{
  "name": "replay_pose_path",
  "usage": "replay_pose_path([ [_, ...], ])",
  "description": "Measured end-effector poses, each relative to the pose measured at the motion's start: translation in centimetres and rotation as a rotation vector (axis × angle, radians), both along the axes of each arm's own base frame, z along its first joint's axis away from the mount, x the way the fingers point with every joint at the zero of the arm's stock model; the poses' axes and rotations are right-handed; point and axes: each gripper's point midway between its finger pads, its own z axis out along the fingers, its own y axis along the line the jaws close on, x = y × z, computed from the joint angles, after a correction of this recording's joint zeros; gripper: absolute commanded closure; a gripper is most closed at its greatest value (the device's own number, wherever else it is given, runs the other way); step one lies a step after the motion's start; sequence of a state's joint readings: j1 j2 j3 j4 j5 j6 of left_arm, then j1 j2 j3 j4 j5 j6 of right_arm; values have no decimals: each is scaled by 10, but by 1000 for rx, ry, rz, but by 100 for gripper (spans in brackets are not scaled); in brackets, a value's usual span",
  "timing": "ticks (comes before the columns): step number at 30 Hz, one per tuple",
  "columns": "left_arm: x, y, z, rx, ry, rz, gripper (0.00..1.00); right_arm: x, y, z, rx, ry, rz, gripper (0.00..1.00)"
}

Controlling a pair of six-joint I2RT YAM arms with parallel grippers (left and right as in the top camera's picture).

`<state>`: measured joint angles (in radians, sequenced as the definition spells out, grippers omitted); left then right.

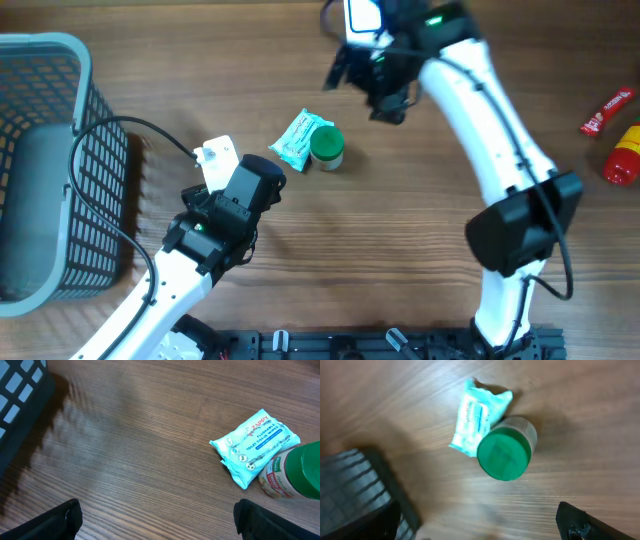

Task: Scan the item barcode

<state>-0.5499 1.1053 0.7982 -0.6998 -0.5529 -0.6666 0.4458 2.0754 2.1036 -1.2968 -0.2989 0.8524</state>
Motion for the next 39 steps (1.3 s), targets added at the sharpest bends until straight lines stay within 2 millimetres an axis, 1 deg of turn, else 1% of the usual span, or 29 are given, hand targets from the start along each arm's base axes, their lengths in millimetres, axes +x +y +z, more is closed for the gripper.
replay_pose_path([
  [2, 0, 0, 0, 0, 0, 0, 0, -9, 10, -7, -54, 14, -50, 0],
  [4, 0, 0, 0, 0, -1, 0, 0, -13, 13, -19, -97, 46, -131, 0],
  [5, 0, 0, 0, 0, 0, 0, 0, -12, 13, -25, -109, 63, -169, 0],
  [8, 0, 0, 0, 0, 0, 0, 0, -8, 10, -54, -148, 140, -289, 1],
  [9, 0, 0, 0, 0, 0, 0, 0, -8, 10, -69, -163, 182, -336, 0],
  [12, 0, 0, 0, 0, 0, 0, 0, -9, 9, -84, -179, 230, -407, 0],
  [17, 0, 0, 0, 0, -1, 0, 0, -7, 14, -91, -158, 265, -488, 0],
  [19, 0, 0, 0, 0, 0, 0, 0, -8, 18, -100, -153, 292, -487, 0],
  [20, 0, 0, 0, 0, 0, 0, 0, -9, 22, -112, -156, 317, -481, 0],
  [21, 0, 0, 0, 0, 0, 0, 0, -10, 23, -119, -160, 333, -477, 0],
  [23, 0, 0, 0, 0, 0, 0, 0, -16, 28, -136, -172, 375, -464, 1],
  [25, 0, 0, 0, 0, -1, 0, 0, -20, 31, -146, -181, 400, -452, 5],
  [30, 0, 0, 0, 0, 0, 0, 0, -22, 33, -148, -179, 392, -386, 27],
  [31, 0, 0, 0, 0, 0, 0, 0, -22, 33, -148, -180, 378, -340, 34],
  [33, 0, 0, 0, 0, 0, 0, 0, -22, 30, -148, -186, 350, -221, 36],
  [35, 0, 0, 0, 0, -1, 0, 0, -28, 18, -147, -222, 337, -86, 35],
  [36, 0, 0, 0, 0, 0, 0, 0, -31, 6, -147, -255, 339, -20, 35],
  [38, 0, 0, 0, 0, 0, 0, 0, -32, -16, -147, -301, 322, 123, 35],
  [39, 0, 0, 0, 0, 0, 0, 0, -30, -28, -147, -313, 311, 200, 30],
])
